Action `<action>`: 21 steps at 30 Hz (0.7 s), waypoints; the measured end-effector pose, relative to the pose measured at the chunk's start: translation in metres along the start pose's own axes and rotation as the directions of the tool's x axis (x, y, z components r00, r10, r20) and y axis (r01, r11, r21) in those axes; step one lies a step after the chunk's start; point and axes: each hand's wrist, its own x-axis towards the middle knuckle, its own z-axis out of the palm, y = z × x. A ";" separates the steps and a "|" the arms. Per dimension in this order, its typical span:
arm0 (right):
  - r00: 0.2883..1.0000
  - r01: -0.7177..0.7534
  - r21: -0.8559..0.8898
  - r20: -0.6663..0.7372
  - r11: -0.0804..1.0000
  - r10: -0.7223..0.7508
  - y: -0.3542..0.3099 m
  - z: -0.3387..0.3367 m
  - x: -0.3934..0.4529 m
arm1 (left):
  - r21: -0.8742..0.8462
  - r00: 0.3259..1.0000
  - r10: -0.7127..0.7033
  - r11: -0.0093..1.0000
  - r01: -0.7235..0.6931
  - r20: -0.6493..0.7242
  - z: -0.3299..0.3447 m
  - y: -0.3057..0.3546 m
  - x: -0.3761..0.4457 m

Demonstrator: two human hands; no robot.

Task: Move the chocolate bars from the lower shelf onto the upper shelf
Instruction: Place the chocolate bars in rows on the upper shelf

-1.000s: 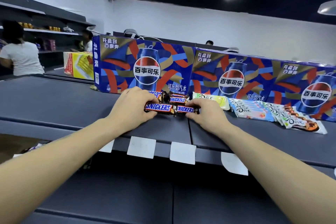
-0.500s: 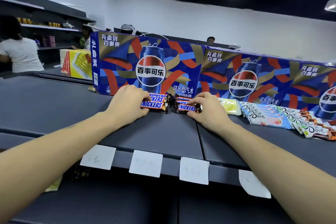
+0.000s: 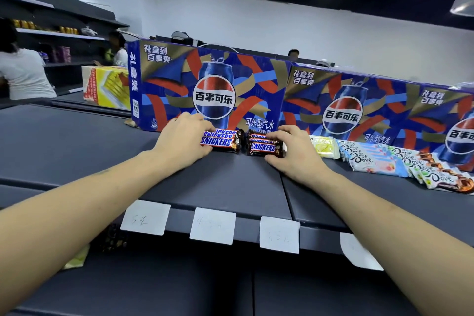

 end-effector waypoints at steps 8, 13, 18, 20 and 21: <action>0.997 0.081 0.095 -0.018 0.992 -0.080 -0.037 -0.014 -0.054 | -0.076 0.999 -0.027 0.997 0.025 -0.026 -0.039 0.028 -0.062; 0.991 0.108 0.202 -0.101 0.973 -0.089 -0.080 -0.029 -0.116 | -0.088 0.998 -0.055 0.995 0.054 -0.011 -0.062 0.051 -0.119; 0.981 0.122 0.434 -0.186 0.893 -0.044 -0.132 -0.021 -0.197 | -0.112 0.994 -0.087 0.991 0.079 -0.070 -0.079 0.060 -0.187; 0.993 0.108 0.422 -0.094 0.900 -0.075 -0.146 -0.002 -0.225 | -0.115 0.993 -0.099 0.989 0.091 -0.065 -0.081 0.056 -0.216; 0.994 0.107 0.396 -0.047 0.912 -0.096 -0.150 0.008 -0.235 | -0.107 0.994 -0.101 0.990 0.096 -0.048 -0.079 0.054 -0.230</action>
